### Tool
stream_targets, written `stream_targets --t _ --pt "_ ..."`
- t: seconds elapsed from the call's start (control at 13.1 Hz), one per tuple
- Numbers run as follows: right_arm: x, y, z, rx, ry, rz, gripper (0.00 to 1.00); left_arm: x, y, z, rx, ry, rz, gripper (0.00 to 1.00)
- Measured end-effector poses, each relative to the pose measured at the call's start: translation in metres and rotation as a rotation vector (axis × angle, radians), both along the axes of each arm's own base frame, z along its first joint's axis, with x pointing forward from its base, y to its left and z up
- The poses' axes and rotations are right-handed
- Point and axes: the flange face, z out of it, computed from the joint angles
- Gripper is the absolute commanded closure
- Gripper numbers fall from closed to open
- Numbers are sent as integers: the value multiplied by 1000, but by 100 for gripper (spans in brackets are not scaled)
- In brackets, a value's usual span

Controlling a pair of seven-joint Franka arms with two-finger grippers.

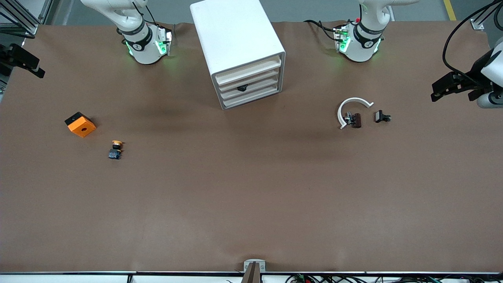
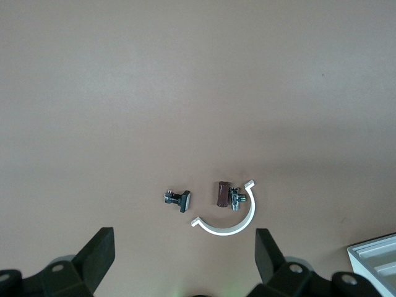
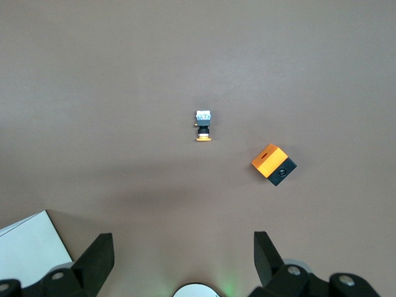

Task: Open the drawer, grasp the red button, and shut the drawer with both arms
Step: 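Move the left gripper toward the white cabinet's drawer handle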

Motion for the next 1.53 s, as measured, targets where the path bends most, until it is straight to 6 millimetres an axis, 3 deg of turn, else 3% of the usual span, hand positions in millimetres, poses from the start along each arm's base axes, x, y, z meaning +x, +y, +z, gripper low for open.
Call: stream_targets --t 0.38,0.61,1.15,1.53 --pt "0 0 0 0 0 0 0 0 -4 -1 0 2 -8 0" --pt "0 0 0 0 0 0 0 6 -16 -13 -23 27 -26 0" --pt "0 0 0 0 1 -1 0 26 -86 -76 -71 145 -136 0" --pt "0 0 0 0 0 -1 0 29 -139 -118 -81 225 -156 0"
